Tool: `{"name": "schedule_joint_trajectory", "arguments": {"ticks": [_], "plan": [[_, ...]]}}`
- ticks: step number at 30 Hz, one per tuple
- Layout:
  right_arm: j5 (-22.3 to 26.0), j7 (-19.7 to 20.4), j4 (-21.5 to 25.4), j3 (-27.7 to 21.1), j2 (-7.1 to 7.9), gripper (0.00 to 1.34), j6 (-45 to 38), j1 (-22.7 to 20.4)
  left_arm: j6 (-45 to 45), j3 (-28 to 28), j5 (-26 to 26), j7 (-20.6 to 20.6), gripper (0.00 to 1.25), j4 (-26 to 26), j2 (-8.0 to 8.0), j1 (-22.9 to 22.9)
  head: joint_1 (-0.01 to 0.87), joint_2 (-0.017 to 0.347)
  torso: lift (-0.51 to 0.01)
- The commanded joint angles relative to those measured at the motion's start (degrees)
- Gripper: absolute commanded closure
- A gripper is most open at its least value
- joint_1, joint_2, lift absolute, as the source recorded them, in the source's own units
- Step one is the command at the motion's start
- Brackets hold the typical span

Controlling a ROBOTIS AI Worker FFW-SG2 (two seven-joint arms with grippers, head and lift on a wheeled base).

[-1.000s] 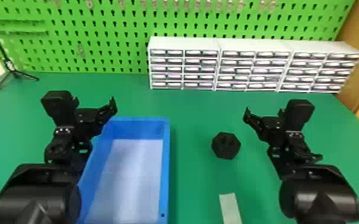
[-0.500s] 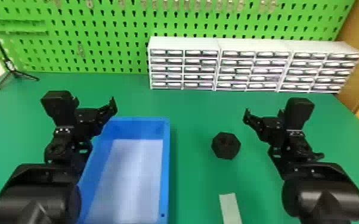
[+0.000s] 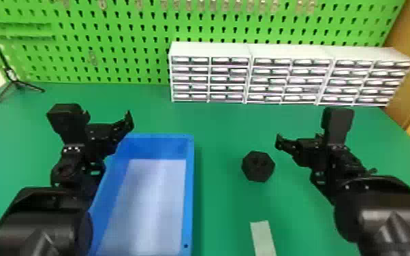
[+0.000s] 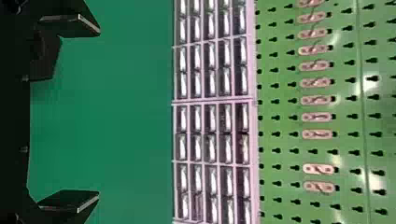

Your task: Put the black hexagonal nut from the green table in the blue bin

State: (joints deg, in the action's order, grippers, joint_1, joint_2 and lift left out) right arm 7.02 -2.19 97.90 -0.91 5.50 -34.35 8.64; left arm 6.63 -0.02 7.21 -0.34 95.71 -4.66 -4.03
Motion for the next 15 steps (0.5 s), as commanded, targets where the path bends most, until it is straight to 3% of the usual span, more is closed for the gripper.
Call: {"name": "schedule_joint_trajectory", "arguments": {"ticks": [1, 7, 15], "plan": [[1.16, -0.01, 2.82, 0.83, 1.18, 0.07, -6.87, 0.15, -0.04, -0.07, 0.0, -0.1, 0.16, 0.0, 0.0, -0.01, 0.686, 0.028, -0.096], [3.0, -0.45, 5.28, 2.06, 2.59, 0.07, -14.25, 0.06, -0.04, 0.02, 0.0, -0.19, 0.16, 0.0, 0.0, -0.01, 0.686, 0.028, -0.096], [1.51, -5.02, 7.22, 2.93, 3.46, 0.07, -22.51, 0.32, -0.04, 0.11, 0.0, -0.19, 0.16, 0.0, 0.0, -0.01, 0.686, 0.028, -0.096]]}}
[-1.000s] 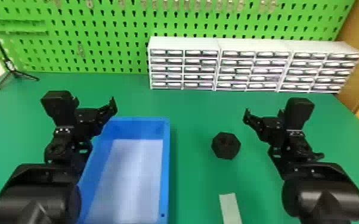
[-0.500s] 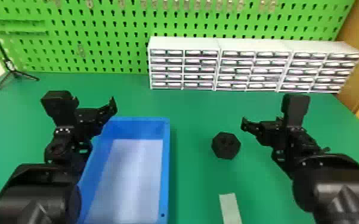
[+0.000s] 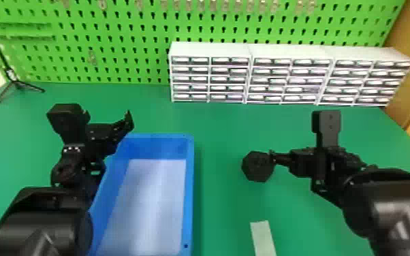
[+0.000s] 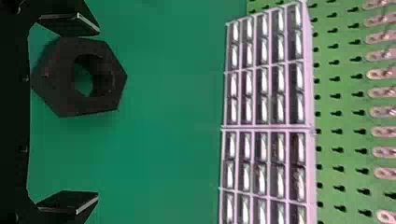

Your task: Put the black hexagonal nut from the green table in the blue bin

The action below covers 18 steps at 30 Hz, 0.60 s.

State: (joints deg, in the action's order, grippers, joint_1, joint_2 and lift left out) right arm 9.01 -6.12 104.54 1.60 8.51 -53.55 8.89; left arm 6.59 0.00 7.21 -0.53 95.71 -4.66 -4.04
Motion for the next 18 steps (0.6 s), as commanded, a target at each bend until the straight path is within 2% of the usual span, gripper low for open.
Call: {"name": "schedule_joint_trajectory", "arguments": {"ticks": [1, 13, 18], "plan": [[-0.58, -1.35, 0.75, 0.6, 0.72, 0.07, -4.28, 0.08, 0.0, 0.09, 0.0, 0.0, 0.16, 0.0, 0.0, -0.01, 0.686, 0.028, -0.096], [-3.56, -6.19, 1.28, 3.41, 3.01, 0.06, -12.28, 1.13, -0.09, 0.0, 0.0, 0.0, 0.16, 0.0, 0.0, -0.01, 0.686, 0.028, -0.096], [-4.18, -8.12, 1.28, 4.29, 3.36, 0.06, -13.6, 1.31, -0.09, 0.09, 0.0, -0.09, 0.16, 0.0, 0.0, 0.08, 0.686, 0.028, -0.096]]}}
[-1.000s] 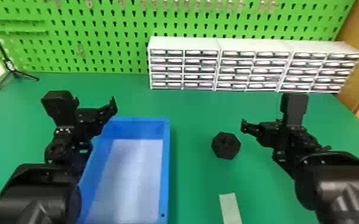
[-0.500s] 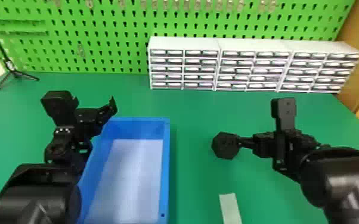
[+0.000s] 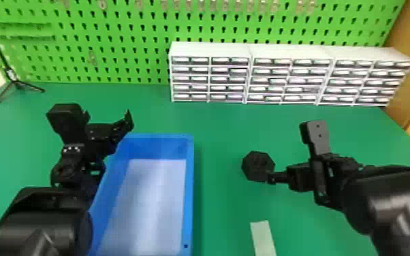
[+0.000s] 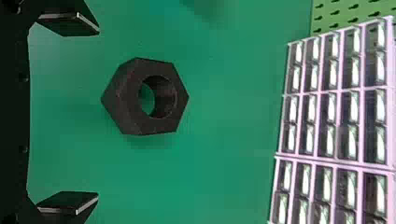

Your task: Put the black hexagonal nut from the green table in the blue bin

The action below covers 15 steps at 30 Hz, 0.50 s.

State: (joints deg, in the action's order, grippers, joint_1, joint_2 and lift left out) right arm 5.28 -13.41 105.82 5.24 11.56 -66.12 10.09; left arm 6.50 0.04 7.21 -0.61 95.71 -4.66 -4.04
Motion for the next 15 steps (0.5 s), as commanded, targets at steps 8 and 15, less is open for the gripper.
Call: {"name": "schedule_joint_trajectory", "arguments": {"ticks": [8, 15], "plan": [[-1.94, -5.13, 0.0, 2.49, 1.36, 0.06, -3.84, 0.64, 0.0, -0.04, 0.0, -0.1, 0.16, 0.0, 0.0, 0.08, 0.686, 0.028, -0.096], [-3.35, -6.98, 0.0, 3.02, 1.62, 0.06, -4.37, 0.72, 0.0, 0.14, 0.0, -0.1, 0.16, 0.0, 0.0, 0.08, 0.686, 0.028, -0.096]]}}
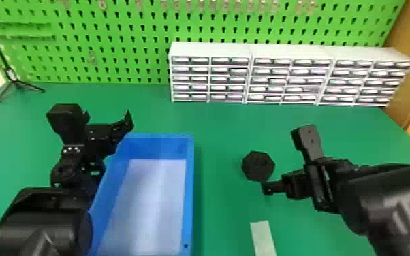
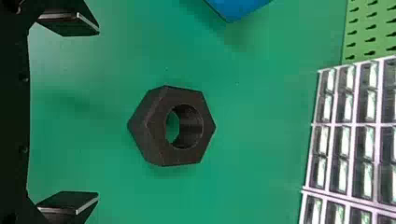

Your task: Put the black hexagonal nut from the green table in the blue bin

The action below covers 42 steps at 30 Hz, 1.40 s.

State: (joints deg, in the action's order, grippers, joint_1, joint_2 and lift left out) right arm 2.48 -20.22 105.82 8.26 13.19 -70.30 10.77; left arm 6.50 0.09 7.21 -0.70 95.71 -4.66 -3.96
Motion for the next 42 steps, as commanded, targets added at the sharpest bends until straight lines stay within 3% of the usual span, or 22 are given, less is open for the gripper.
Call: {"name": "schedule_joint_trajectory", "arguments": {"ticks": [1, 42], "plan": [[-0.63, -0.17, 0.0, -0.09, 0.0, 0.06, -0.18, 0.04, 0.0, -0.01, 0.0, 0.0, 0.16, 0.0, 0.0, 0.0, 0.686, 0.028, -0.096], [-1.16, -0.26, 0.09, 0.18, 0.35, 0.07, -0.01, 0.31, 0.0, -0.01, 0.0, -0.09, 0.16, 0.0, 0.0, -0.09, 0.686, 0.028, -0.096]]}}
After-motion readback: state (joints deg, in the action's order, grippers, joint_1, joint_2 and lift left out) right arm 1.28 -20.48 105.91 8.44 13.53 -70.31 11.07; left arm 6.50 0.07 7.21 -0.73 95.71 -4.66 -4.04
